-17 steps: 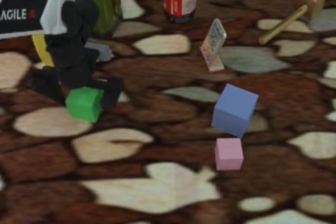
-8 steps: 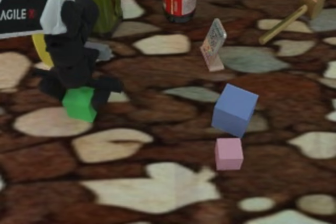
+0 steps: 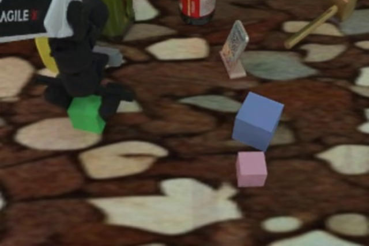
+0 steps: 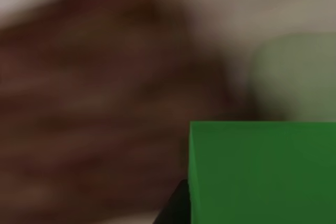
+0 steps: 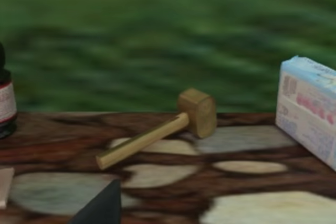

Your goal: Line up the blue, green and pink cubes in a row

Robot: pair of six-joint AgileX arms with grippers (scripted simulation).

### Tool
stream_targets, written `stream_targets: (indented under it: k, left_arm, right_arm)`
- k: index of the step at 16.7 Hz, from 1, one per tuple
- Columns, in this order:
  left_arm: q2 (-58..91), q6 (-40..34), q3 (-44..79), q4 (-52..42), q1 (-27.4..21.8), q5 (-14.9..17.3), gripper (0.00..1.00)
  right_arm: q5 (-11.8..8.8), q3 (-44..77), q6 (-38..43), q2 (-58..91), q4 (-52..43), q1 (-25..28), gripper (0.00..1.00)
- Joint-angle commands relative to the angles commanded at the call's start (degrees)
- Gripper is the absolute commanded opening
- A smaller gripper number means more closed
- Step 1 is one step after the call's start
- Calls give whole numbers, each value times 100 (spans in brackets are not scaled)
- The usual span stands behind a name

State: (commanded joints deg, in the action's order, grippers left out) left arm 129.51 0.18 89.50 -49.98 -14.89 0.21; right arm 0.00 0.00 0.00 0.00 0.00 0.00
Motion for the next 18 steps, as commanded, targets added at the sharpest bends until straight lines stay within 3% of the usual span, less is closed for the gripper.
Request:
stream_targets:
  k: [6,13,18]
  left_arm:
    - [-125,7,52,-60,-11,2,0]
    - [-543,-2,813,-1269,79,-1,0]
    - [-590,3,878,-1378,66,-8,0]
  right_arm:
    - [0,0,0,0,0,0,100]
    - [0,0,0,0,0,0,100]
    - [0,0,0,0,0,0,100]
